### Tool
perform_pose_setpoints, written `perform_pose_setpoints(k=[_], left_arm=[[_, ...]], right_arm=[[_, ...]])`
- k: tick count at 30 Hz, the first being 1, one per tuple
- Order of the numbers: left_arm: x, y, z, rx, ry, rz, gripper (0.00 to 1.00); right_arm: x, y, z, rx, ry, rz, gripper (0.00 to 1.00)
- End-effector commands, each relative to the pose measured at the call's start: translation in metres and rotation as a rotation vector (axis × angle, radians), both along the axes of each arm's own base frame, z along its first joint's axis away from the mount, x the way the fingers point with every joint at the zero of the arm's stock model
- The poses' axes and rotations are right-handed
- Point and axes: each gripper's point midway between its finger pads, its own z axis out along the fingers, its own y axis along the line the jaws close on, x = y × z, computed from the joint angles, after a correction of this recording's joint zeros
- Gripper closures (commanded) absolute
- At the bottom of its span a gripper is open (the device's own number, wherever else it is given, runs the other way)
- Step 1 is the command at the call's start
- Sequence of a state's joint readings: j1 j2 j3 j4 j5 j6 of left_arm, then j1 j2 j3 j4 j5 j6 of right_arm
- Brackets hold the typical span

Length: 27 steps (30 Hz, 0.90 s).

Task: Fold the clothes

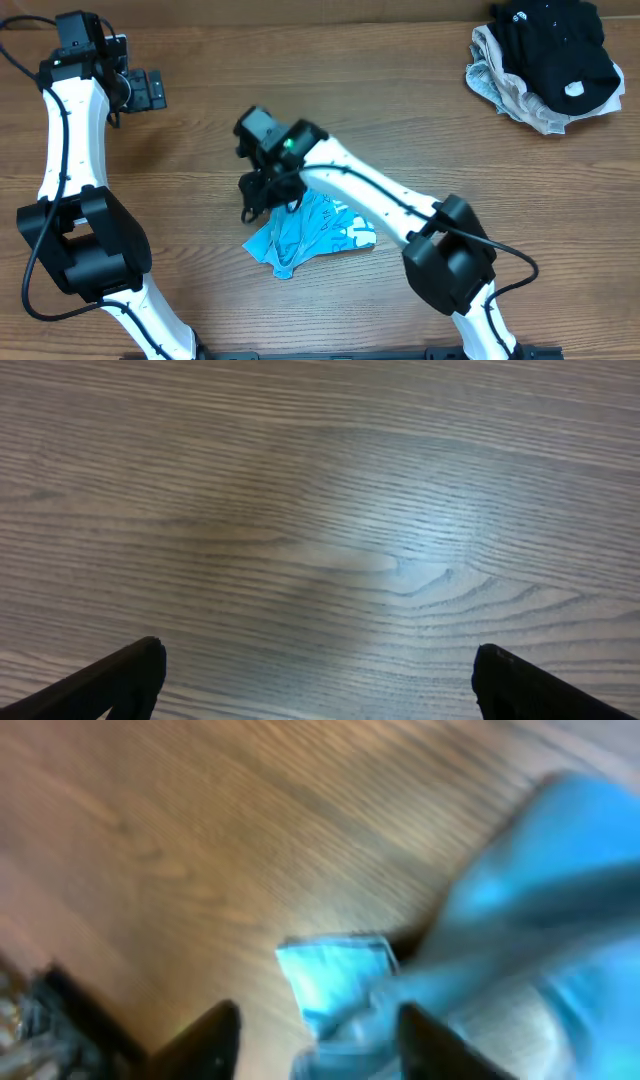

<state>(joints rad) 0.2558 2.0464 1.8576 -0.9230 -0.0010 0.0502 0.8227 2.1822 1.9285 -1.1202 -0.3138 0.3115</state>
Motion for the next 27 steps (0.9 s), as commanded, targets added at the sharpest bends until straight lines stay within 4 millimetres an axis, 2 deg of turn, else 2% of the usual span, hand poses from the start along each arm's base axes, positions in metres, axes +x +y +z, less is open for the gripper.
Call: perform_pose_setpoints(k=[1, 3, 4, 7, 9, 12, 16, 22, 27], left_arm=[[-0.003, -0.002, 0.000, -0.013, 0.006, 0.017, 0.00], [-0.003, -0.004, 0.000, -0.023, 0.006, 0.012, 0.00], [-0.003, -0.006, 0.000, -0.035, 0.004, 0.006, 0.00], [-0.001, -0.013, 0.000, -0.068, -0.004, -0.011, 0.00], [-0.001, -0.016, 0.000, -0.083, -0.007, -0.019, 0.00], [-0.001, -0.016, 0.000, -0.083, -0.006, -0.019, 0.00], [-0.001, -0.015, 0.000, -0.082, -0.006, -0.018, 0.00], [-0.001, -0.016, 0.000, -0.083, -0.007, -0.019, 0.00], [-0.001, -0.017, 0.000, -0.084, -0.007, -0.021, 0.00]], right_arm=[[0.048, -0.039, 0.051, 0.007, -0.056, -0.123, 0.37], [0.057, -0.075, 0.058, -0.064, -0.024, -0.190, 0.30], [0.059, -0.092, 0.056, -0.097, -0.001, -0.215, 0.26], [0.059, -0.137, 0.046, -0.173, 0.074, -0.224, 0.24], [0.055, -0.160, 0.035, -0.211, 0.124, -0.210, 0.22], [0.045, -0.183, 0.012, -0.256, 0.197, -0.207, 0.19], [0.032, -0.196, -0.022, -0.279, 0.275, -0.221, 0.20], [0.012, -0.193, -0.064, -0.249, 0.333, -0.210, 0.21], [0.017, -0.196, -0.094, -0.264, 0.284, -0.275, 0.25]])
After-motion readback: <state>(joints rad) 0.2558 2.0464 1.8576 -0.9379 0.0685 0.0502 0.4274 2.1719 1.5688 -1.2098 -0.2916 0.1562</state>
